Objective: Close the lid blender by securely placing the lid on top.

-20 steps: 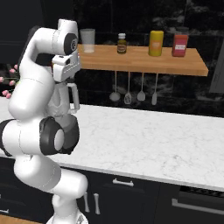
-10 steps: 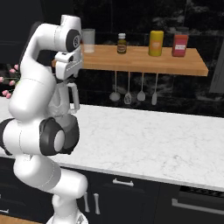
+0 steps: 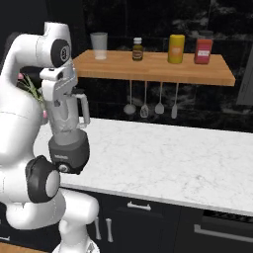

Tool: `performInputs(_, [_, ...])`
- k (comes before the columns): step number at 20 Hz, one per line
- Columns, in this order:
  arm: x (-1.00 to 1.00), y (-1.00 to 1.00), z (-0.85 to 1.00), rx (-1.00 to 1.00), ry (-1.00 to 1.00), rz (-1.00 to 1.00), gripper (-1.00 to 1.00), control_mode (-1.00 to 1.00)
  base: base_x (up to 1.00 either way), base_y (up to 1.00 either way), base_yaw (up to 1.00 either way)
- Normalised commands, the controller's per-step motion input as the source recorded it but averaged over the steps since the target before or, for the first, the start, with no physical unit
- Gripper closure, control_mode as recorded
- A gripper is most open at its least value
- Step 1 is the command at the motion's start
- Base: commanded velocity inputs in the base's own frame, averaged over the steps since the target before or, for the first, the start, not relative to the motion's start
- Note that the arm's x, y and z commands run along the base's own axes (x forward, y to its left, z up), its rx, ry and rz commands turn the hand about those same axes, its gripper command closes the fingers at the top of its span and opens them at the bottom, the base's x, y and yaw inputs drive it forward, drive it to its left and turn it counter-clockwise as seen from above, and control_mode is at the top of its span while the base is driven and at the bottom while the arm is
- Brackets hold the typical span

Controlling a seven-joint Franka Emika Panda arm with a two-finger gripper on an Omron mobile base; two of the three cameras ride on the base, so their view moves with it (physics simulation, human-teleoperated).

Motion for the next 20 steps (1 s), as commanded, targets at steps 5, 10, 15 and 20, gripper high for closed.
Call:
performInputs(5, [-1.00, 0.83, -0.58, -0.19, -0.08, 0.00, -1.00, -1.00, 0.00, 0.00, 0.00])
performInputs(10, [-0.82, 1.00, -0.93, -0.29, 0.01, 0.00, -1.00, -1.00, 0.00, 0.00, 0.00])
performInputs(15, [-0.17, 0.68, -0.49, -0.15, 0.11, 0.00, -1.00, -1.00, 0.00, 0.00, 0.00])
performInputs(20, [0.00, 0.00, 0.00, 0.00, 0.00, 0.00, -1.00, -1.00, 0.00, 0.00, 0.00])
